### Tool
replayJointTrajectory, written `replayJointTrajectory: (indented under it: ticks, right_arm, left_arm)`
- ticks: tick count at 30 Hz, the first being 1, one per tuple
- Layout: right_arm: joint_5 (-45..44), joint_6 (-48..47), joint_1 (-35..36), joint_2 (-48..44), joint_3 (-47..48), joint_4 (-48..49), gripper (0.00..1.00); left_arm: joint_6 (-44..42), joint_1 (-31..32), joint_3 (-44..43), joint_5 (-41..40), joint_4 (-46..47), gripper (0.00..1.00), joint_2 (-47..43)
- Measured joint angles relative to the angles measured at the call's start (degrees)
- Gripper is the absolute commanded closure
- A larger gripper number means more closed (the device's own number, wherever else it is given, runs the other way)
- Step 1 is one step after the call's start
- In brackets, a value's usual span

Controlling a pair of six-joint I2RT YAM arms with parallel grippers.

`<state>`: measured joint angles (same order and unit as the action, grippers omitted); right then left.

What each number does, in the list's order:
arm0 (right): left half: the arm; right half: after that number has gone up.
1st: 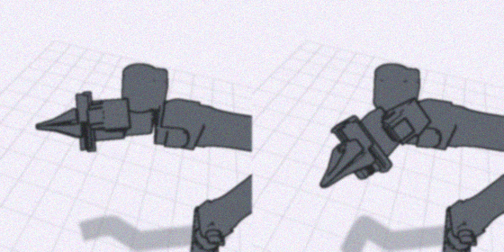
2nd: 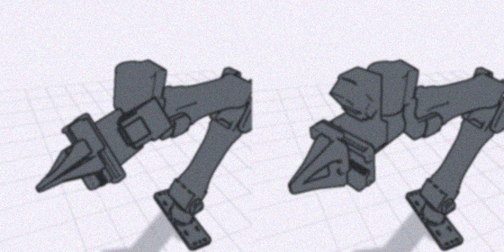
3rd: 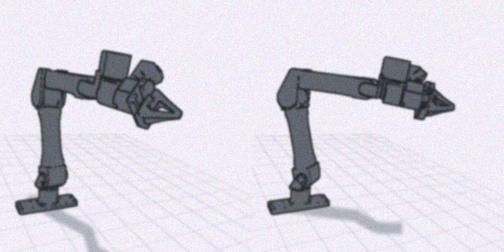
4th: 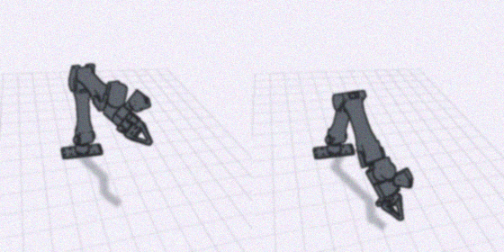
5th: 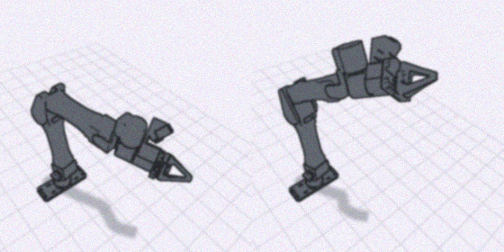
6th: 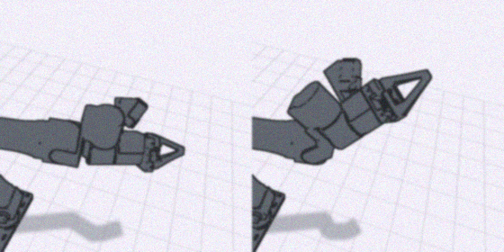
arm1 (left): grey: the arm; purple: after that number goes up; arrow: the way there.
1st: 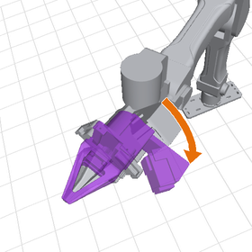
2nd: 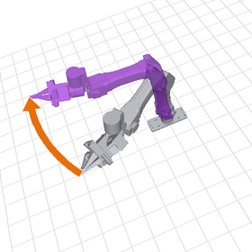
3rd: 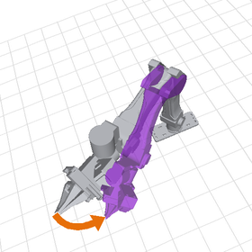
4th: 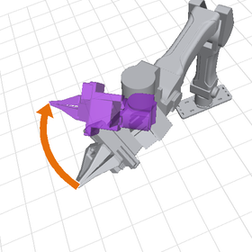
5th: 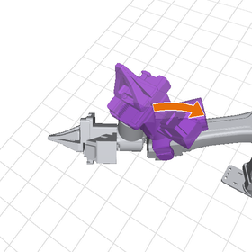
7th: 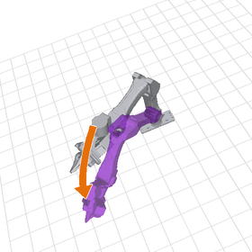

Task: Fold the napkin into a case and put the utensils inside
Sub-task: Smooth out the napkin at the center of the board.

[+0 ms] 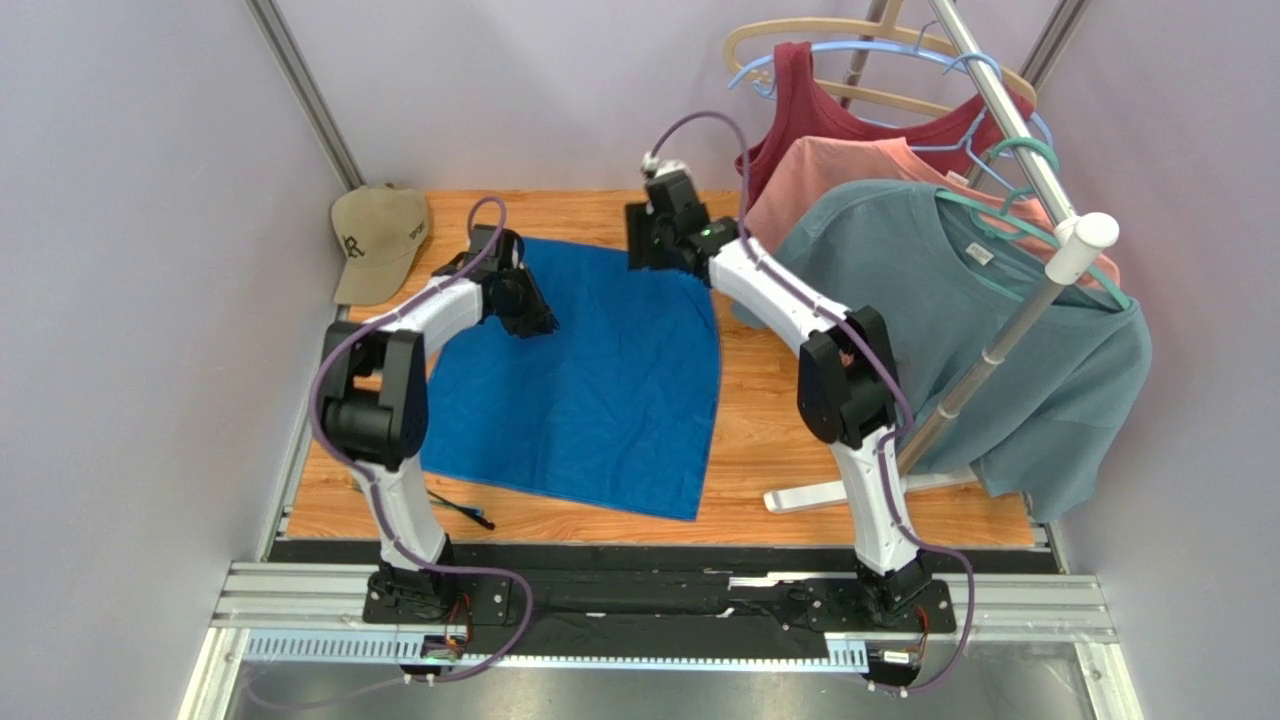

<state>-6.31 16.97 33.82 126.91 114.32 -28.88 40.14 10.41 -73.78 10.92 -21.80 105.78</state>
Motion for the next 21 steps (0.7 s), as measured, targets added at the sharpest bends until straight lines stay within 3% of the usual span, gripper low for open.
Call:
replayJointTrajectory:
  ticks: [3, 7, 17, 21]
  right_arm:
    - [-1.2, -0.7, -4.6, 4.2, 5.3, 1.0, 0.55]
    - [-0.9, -1.7, -7.0, 9.7, 7.0, 0.9, 0.67]
    - [2.3, -3.3, -6.0, 14.6, 7.2, 0.5, 0.69]
    - [1.9, -3.3, -5.9, 17.3, 12.2, 0.0, 0.71]
  left_arm:
    - [1.2, 0.1, -1.5, 1.1, -1.0, 0.81, 5.7]
    - [3.4, 0.0, -1.7, 2.0, -2.1, 0.82, 8.1]
    - [5.9, -0.2, -1.7, 1.6, -3.1, 0.84, 8.1]
    - [6.4, -0.3, -1.5, 1.7, -2.9, 0.84, 8.1]
